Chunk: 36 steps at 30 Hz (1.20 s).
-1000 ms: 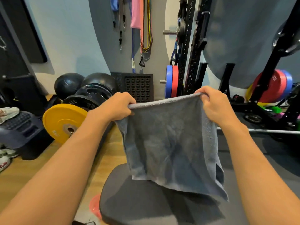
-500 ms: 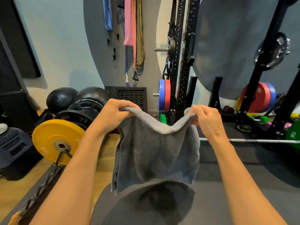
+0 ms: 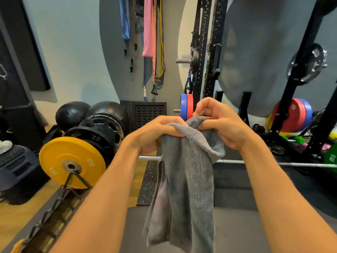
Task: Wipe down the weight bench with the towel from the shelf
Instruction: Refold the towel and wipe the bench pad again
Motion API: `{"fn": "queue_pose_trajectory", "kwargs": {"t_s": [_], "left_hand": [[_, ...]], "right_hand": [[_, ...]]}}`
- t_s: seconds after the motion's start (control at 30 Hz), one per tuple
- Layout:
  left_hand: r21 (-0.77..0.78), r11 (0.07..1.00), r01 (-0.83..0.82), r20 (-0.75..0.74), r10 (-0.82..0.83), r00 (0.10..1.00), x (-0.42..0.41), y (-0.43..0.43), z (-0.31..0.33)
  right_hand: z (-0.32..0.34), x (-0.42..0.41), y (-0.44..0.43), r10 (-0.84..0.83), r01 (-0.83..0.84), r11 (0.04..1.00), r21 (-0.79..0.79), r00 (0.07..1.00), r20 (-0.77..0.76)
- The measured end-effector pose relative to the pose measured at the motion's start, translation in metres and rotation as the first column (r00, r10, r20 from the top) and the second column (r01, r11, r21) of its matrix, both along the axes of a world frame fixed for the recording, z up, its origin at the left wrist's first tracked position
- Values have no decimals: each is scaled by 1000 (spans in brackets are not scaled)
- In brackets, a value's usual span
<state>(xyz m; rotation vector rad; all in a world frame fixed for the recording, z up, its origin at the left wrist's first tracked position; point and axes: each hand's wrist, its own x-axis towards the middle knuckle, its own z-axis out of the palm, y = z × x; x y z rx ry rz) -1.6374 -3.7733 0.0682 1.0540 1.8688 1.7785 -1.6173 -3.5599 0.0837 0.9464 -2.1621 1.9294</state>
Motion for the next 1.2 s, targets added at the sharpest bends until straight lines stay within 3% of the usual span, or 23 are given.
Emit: {"fn": "queue_pose_trajectory", "kwargs": {"t_s": [0.13, 0.23, 0.33, 0.43, 0.53, 0.6, 0.67, 0.73, 0.8, 0.83, 0.9, 1.03, 1.2], "left_hand": [[32, 999, -19, 29, 18, 999, 1, 0, -10], [-150, 986, -71, -33, 66, 997, -1, -1, -20], [-334, 930, -154, -108, 124, 986, -1, 4, -37], [-298, 895, -330, -217, 274, 937, -3, 11, -53], [-167, 874, -457, -317, 391, 864, -5, 13, -57], [-112, 860, -498, -406, 418, 813, -5, 12, -54], [-81, 827, -556, -524, 439, 730, -3, 9, -52], [-20, 752, -659, -678, 474, 561, 4, 2, -59], [114, 666, -737, -779, 521, 351, 19, -4, -82], [162, 643, -748, -780, 548, 302, 30, -4, -98], [176, 661, -729, -729, 585, 354, 51, 3, -131], [104, 738, -666, -572, 593, 567, 67, 27, -168], [22, 787, -617, -491, 546, 678, 74, 61, -184]], "right_hand": [[-3, 1, 7, -101, 101, 995, 6, 994, -29], [-9, 0, 9, -241, 248, 962, 114, 968, -73], [-12, 1, 12, -343, 349, 933, 89, 937, -70], [-18, -1, 14, -479, 489, 868, 88, 870, -116], [-37, 1, 18, -602, 629, 693, 352, 774, -198], [-56, 4, 17, -611, 560, 555, 615, 776, -155], [-68, 4, 15, -618, 501, 637, 586, 786, 0], [-67, 1, 15, -631, 527, 733, 430, 762, 143], [-57, -5, 16, -667, 561, 690, 457, 738, 102], [-52, -9, 15, -669, 554, 659, 508, 740, 62], [-46, -14, 6, -657, 523, 621, 584, 754, 22], [-41, -19, -5, -644, 502, 600, 623, 765, 5], [-35, -15, -10, -637, 547, 526, 651, 761, -125]]}}
